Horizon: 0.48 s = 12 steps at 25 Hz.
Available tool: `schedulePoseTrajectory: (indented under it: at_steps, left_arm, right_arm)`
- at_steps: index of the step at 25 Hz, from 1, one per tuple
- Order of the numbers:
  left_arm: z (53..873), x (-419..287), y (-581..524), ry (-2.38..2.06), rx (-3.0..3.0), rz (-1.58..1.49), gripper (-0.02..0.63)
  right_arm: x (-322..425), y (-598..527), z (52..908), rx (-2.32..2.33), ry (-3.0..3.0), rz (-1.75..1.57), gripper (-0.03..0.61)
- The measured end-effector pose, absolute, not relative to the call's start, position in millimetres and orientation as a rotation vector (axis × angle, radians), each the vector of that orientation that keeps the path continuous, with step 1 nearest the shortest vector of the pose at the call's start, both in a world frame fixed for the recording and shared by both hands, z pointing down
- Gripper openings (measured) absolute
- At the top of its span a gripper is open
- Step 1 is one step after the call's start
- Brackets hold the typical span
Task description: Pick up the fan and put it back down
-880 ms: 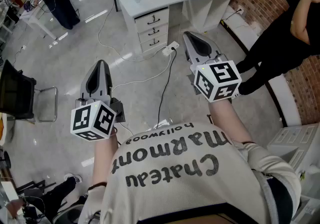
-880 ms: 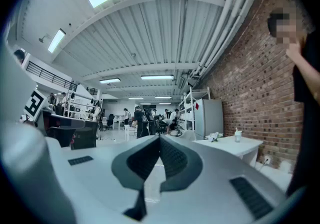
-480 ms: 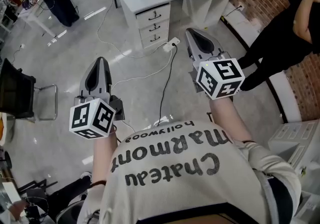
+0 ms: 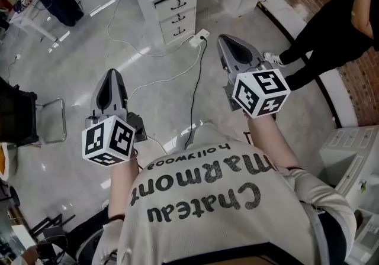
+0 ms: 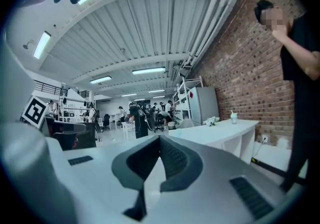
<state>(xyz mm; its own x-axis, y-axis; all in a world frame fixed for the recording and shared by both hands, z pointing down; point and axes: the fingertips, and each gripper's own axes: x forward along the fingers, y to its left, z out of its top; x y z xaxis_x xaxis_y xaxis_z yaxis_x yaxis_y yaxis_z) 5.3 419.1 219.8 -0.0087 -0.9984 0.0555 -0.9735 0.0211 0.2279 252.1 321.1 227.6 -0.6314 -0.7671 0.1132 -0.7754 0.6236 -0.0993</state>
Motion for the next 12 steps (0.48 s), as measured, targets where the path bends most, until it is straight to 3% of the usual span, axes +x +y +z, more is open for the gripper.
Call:
schedulePoseTrajectory:
  at_steps: [12]
  left_arm:
    - [229.2,11.0,309.8,-2.053,2.095,-0.250,0.002]
  right_arm:
    - [249.1,201.2,250.3,1.292,-2.749,0.257,0.003]
